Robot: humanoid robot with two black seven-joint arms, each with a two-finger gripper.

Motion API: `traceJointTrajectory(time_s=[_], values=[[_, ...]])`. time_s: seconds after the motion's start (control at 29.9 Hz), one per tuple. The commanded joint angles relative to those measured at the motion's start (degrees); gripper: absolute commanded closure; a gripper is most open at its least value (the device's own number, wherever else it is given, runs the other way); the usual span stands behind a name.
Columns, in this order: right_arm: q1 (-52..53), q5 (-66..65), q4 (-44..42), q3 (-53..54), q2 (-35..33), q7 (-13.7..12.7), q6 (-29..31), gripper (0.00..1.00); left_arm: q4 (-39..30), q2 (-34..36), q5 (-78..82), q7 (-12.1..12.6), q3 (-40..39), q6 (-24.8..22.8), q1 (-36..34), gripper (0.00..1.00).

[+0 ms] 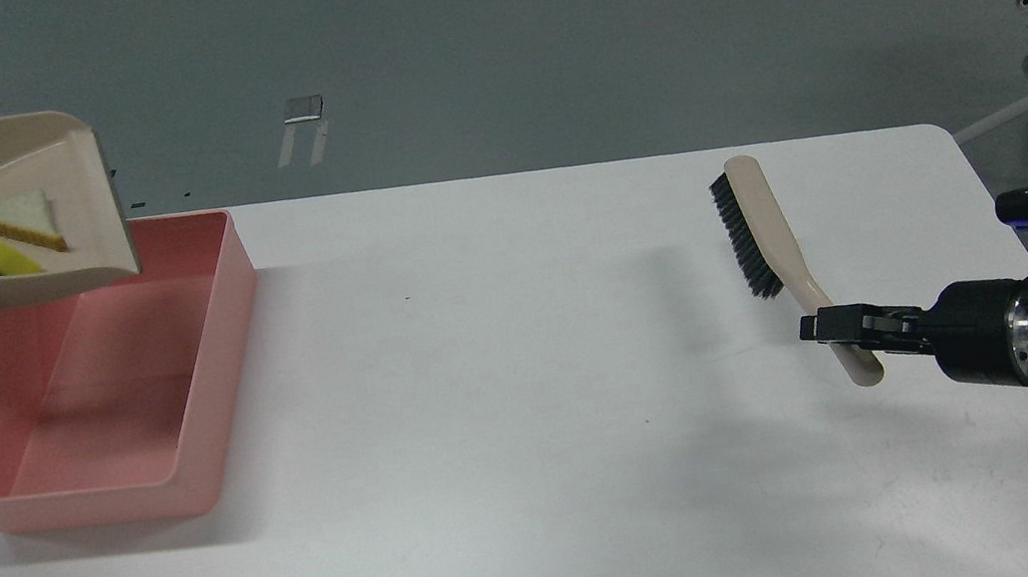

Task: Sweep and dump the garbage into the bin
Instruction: 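Lift the dustpan with the left gripper and tip it over the pink bin, then lower the empty dustpan back onto the table with the left gripper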

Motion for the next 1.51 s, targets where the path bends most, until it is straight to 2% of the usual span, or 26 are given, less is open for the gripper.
traceJointTrajectory(time_s=[0.0,0.44,0.57,0.74,0.9,1.0,1.14,1.27,1.34,1.47], values=[[-0.02,-0.01,-0.25,0.03,0.72,0.05,-0.01,1.0,1.0,1.09,6.97,-2.89,0.2,-0.04,0.14,1.0],[-0.2,-0.01,-0.34,0.04,1.16,0.05,-0.01,1.0,-3.39,7.77,25.19,-2.89,0.02,1.01,-1.26,1.0],[-0.2,-0.01,-0.34,0.04,1.43,0.05,-0.01,1.0,-5.77,8.66,32.84,-2.89,0.2,3.65,-1.17,1.0],[-0.29,-0.1,-0.34,0.04,1.43,0.05,-0.01,1.0,-5.86,8.74,34.69,-2.89,0.11,4.62,-2.05,1.0],[-0.38,-0.1,-0.43,0.04,1.43,0.05,-0.01,1.0,-5.86,8.48,33.47,-2.89,-0.94,7.16,-6.97,1.0],[-0.46,-0.19,-0.52,0.12,1.52,0.05,-0.01,1.0,-5.86,8.66,31.54,-2.89,-0.77,8.66,-13.62,1.0],[-0.46,-0.37,-1.22,0.04,2.3,0.05,-0.01,1.0,-6.47,7.35,29.77,-2.89,0.11,7.35,-22.69,1.0],[-0.46,-0.45,-2.01,0.12,2.57,0.14,-0.01,1.0,-11.91,0.85,29.51,-2.75,0.02,4.1,-24.99,1.0],[-0.55,-0.63,-2.71,0.04,3.18,0.14,-0.01,1.0,-17.43,-5.46,29.51,0.48,0.02,2.51,-25.08,1.0],[-0.55,-0.63,-4.12,0.12,3.98,0.23,-0.01,1.0,-21.41,-15.32,29.51,6.55,0.11,2.77,-24.55,1.0]])
